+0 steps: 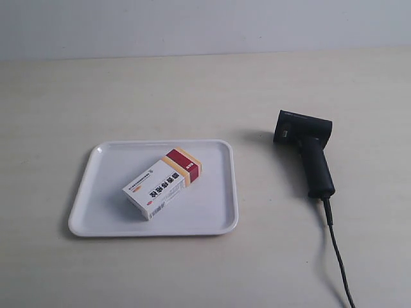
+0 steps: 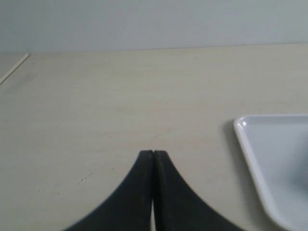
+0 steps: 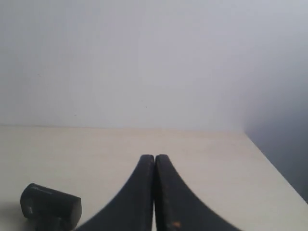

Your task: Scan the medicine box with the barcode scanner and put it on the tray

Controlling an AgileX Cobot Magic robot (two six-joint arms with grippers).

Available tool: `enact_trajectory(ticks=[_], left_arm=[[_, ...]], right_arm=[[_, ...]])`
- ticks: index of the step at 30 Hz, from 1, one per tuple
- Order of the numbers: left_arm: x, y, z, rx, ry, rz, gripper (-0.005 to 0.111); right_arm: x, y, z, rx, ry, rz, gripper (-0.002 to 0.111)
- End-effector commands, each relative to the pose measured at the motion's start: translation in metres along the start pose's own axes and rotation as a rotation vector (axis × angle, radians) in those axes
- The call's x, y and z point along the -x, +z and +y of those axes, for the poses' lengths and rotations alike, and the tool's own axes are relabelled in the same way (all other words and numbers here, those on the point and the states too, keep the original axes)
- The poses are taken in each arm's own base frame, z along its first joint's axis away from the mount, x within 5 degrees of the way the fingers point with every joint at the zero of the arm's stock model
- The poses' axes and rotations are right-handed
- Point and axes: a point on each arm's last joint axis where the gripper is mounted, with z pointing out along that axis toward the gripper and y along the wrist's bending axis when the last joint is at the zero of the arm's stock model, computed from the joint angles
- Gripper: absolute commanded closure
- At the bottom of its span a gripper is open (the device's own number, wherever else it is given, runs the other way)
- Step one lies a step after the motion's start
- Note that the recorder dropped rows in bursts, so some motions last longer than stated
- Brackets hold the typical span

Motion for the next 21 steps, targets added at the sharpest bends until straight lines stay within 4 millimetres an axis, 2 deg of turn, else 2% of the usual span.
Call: enact_trajectory(ticks=[1,5,8,13,21], left_arm=[[0.0,0.0,0.0,0.004,-0.007,-0.004,0.107],[0.0,0.0,0.0,0.004,-0.007,-0.004,0.107],[0.0,0.0,0.0,0.004,-0.007,-0.004,0.107],[0.0,0.0,0.0,0.004,-0.007,-0.004,0.107],[0.0,0.0,0.0,0.004,-0.007,-0.004,0.107]], right_arm=[[-0.039,-0.003,0.002,-0.022,0.009,-0.047,0.108],[-0.07,0.0,0.006,-0.011,0.056,-0.039,0.108],[-0.084,0.004,0.007,-0.01,0.067,-0.001,0.108],[-0.098,0.007,0.008,-0.006,0.068,0.045,0.108],[-0.106,0.007,0.01,0.007,0.071,0.13,0.108]])
